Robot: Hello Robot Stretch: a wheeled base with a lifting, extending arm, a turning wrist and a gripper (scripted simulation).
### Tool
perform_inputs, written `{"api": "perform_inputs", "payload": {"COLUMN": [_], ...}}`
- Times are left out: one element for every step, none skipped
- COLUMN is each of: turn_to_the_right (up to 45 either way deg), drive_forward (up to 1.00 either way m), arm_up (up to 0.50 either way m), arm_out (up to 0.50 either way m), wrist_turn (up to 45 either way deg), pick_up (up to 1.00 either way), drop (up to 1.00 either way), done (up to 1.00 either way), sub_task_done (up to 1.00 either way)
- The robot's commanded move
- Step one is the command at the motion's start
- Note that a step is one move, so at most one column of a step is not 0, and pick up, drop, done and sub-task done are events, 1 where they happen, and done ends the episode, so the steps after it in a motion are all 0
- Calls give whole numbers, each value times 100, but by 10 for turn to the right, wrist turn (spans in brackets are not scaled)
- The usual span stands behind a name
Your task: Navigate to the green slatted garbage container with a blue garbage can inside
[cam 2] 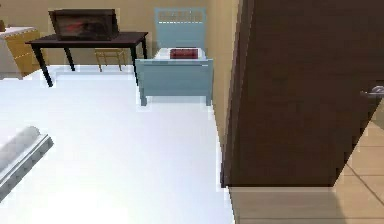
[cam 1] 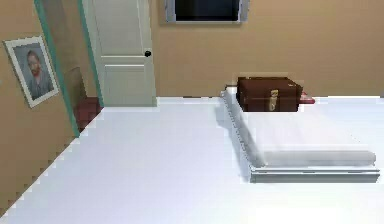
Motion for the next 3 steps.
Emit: {"api": "perform_inputs", "payload": {"turn_to_the_right": [-180, 0, 0], "drive_forward": [0, 100, 100], "arm_up": [0, 0, 0], "arm_out": [0, 0, 0], "wrist_turn": [0, 0, 0], "pick_up": [0, 0, 0], "drop": [0, 0, 0], "done": [0, 0, 0], "sub_task_done": [0, 0, 0]}}
